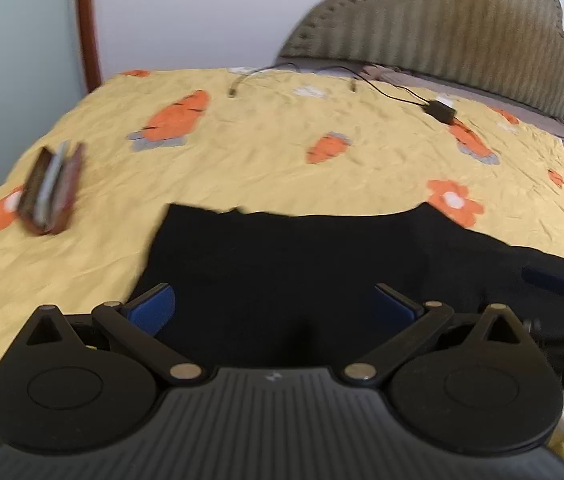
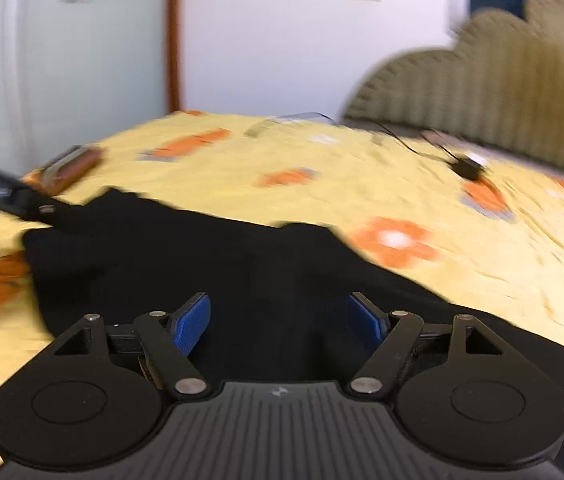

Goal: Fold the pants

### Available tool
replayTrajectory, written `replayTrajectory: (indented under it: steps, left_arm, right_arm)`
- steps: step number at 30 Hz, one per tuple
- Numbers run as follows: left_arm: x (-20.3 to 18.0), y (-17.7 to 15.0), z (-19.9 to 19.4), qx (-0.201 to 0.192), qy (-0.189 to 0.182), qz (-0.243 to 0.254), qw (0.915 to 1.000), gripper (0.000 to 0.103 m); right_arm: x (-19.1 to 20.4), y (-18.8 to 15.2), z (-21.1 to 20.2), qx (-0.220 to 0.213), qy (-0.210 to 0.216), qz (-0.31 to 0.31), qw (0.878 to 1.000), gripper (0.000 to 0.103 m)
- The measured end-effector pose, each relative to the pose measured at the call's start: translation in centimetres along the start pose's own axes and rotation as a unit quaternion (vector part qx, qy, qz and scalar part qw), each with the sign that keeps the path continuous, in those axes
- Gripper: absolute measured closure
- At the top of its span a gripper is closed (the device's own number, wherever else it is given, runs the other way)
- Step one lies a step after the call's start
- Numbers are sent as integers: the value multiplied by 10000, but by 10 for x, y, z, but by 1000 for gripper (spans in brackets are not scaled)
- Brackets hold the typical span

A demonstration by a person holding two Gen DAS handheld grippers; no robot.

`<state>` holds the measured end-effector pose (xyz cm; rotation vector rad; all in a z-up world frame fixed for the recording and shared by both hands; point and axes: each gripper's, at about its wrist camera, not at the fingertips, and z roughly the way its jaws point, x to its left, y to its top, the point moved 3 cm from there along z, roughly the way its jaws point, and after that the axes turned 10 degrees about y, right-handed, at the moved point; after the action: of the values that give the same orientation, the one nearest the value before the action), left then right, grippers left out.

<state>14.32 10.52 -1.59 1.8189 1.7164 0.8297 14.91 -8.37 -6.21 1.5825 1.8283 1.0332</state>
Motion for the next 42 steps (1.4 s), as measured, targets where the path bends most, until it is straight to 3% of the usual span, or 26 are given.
replayTrajectory:
  steps: [3, 5, 10, 13, 16, 20, 22, 24, 27, 30, 34, 37, 38, 39, 42]
  left_arm:
    - [-33, 8, 8, 20, -157, 124, 9998, 0]
    - [-53, 10, 15, 54, -175, 290, 9994, 0]
    - [-97, 3, 25, -60, -124, 766, 9970, 0]
    - [-115, -3, 29, -231, -52, 1075, 9939, 0]
    - [-127, -6, 33, -462, -63, 1277, 9907, 0]
    - [-135, -11, 44, -354, -220, 1265, 9911, 0]
    - [-137, -15, 52, -238, -217, 1261, 9915, 0]
    - [-138, -17, 58, -158, -222, 1270, 9915, 0]
    - [-139, -20, 65, -43, -203, 1304, 9912, 0]
    - [-139, -22, 68, -8, -228, 1332, 9908, 0]
    - [-139, -25, 72, 15, -240, 1298, 9913, 0]
    - [-139, -26, 74, 20, -242, 1280, 9915, 0]
    - [-139, -26, 74, 25, -243, 1278, 9915, 0]
    - [-138, -25, 74, 31, -243, 1274, 9915, 0]
    - [-137, -24, 72, 49, -268, 1287, 9913, 0]
  right_arm:
    - [-41, 7, 3, 100, -104, -10, 9999, 28]
    - [-52, 19, 5, -105, -79, -293, 9995, 28]
    - [-78, 46, 49, 48, 1184, -635, 9909, 29]
    - [-100, 56, 83, 520, 1950, -180, 9793, 34]
    - [-112, 60, 104, 710, 2431, -73, 9674, 35]
    - [-117, 63, 124, 940, 2906, 28, 9522, 36]
    - [-115, 63, 132, 1058, 3028, 11, 9472, 42]
    - [-112, 64, 137, 1156, 3214, -35, 9399, 62]
    - [-110, 64, 141, 1291, 3262, -62, 9364, 85]
    - [-117, 64, 141, 1226, 3274, 86, 9369, 95]
    - [-119, 70, 146, 1099, 2893, -5, 9509, 99]
    - [-110, 70, 161, 1139, 2062, -409, 9710, 100]
    - [-108, 69, 163, 1129, 2008, -494, 9718, 100]
    - [-108, 71, 160, 1072, 2023, -412, 9726, 99]
    - [-116, 82, 134, 565, 1477, -391, 9866, 99]
